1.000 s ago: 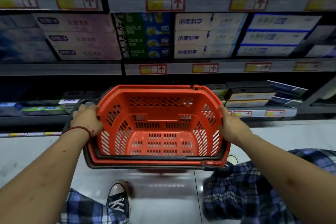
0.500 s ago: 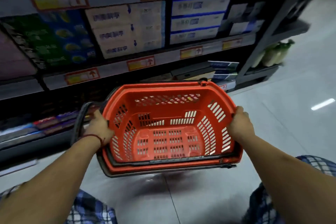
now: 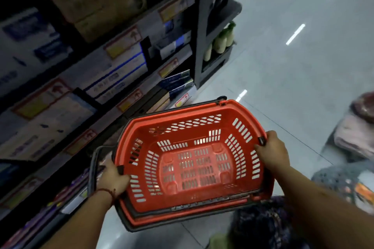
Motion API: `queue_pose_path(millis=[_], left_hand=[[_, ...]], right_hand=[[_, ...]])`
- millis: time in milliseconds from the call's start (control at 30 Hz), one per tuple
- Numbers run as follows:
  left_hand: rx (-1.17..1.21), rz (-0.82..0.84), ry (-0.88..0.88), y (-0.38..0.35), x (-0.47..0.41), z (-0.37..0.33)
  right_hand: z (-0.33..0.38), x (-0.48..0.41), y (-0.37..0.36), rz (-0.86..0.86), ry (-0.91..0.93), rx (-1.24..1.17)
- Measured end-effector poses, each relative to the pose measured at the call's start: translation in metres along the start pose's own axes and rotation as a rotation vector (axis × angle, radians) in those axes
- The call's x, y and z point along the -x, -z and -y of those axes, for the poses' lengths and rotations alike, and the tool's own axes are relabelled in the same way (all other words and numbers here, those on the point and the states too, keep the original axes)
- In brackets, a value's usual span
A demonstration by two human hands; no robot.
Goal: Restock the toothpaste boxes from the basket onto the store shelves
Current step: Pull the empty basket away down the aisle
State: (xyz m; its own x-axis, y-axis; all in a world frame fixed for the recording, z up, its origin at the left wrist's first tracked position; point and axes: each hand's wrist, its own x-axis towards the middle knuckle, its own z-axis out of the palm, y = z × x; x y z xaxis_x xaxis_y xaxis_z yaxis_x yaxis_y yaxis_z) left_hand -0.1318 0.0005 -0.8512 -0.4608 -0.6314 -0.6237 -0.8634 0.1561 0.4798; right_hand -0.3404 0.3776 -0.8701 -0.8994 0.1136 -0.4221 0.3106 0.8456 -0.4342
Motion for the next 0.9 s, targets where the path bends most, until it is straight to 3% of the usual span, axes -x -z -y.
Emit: queue_pose_path(millis=[233,533,733,900], left_hand=[[-0.036,0.140,-0.108,-0.019,0.089,-0.225],[-0.079,0.154,-0.322,-0.047,0.213,-0.547],[-0.063,0.201,-0.538,-0.083,0.220,-0.730],[-0.039,0.184,-0.650,-0.149,0.098,-0.859]], right_hand=[[-0.039,0.016,0.234,-0.119,-0.254,-0.097],[-0.054,-0.047,0.507,-0.214,-0.267,-0.212],[-0.038,-0.137,0.635,-0.360,-0.235,-0.336],[-0.015,-0.241,0.711,-0.490,-0.253,-0.402]])
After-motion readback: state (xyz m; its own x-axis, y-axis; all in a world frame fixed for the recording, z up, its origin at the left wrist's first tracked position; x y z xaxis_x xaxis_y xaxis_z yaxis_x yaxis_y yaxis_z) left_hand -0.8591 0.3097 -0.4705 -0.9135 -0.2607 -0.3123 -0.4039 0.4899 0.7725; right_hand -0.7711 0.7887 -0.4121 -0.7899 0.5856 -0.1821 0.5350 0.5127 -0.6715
